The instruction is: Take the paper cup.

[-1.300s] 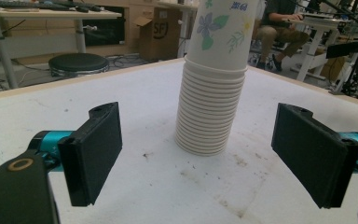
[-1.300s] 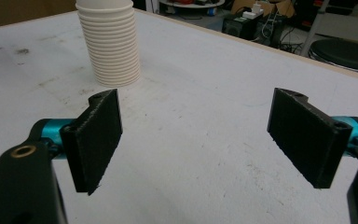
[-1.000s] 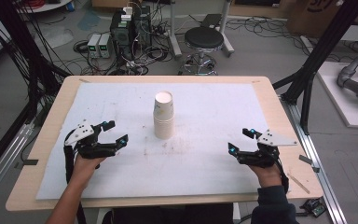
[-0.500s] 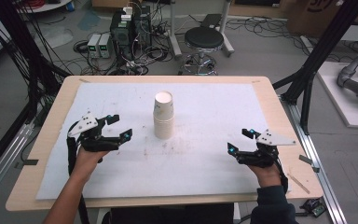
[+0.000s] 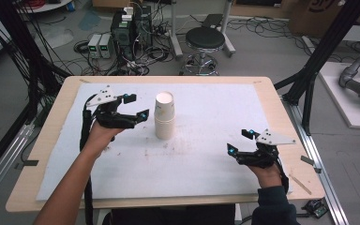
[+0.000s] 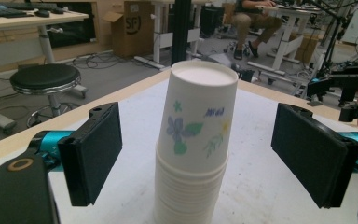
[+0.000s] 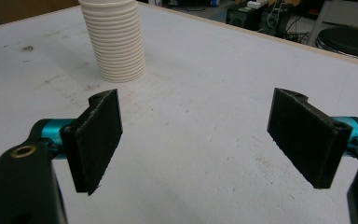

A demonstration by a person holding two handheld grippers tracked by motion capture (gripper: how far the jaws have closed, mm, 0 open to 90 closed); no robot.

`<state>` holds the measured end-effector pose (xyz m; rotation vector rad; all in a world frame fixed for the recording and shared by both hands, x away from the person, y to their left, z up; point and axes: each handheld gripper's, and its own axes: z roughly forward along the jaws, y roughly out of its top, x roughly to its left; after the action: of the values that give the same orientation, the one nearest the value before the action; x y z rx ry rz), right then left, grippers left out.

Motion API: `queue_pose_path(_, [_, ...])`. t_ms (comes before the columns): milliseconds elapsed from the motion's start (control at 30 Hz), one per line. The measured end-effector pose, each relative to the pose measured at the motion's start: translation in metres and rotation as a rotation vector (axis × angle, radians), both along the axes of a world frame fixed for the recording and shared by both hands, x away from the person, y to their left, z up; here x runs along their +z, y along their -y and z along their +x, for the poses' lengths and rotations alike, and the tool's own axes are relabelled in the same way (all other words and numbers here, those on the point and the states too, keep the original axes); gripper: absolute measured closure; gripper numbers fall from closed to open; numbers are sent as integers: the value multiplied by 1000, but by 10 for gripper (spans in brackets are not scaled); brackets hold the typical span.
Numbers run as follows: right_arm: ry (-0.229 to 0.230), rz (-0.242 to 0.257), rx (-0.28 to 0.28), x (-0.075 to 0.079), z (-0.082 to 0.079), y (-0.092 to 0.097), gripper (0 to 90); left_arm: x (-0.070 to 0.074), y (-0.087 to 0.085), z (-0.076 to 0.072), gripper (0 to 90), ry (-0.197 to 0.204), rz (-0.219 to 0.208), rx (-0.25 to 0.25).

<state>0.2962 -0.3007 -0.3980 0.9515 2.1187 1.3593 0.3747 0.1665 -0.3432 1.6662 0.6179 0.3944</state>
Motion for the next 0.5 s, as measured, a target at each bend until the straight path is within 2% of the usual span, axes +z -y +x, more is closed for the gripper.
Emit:
queue_pose_path(233, [-6,0,0,0,0,0,179,8,15,14,162,-16,11,-15])
queue_pose_path(267, [-3,-3,1,0,0,0,179,10,20,18,162,-16,22,-24])
queue_pose_path(400, [-4,-2,2,0,0,1,179,11,29,24,162,-21,34,-36])
queue_pose_path(500, [-1,-2,2,0,1,1,180,9,38,31,162,-43,44,-43])
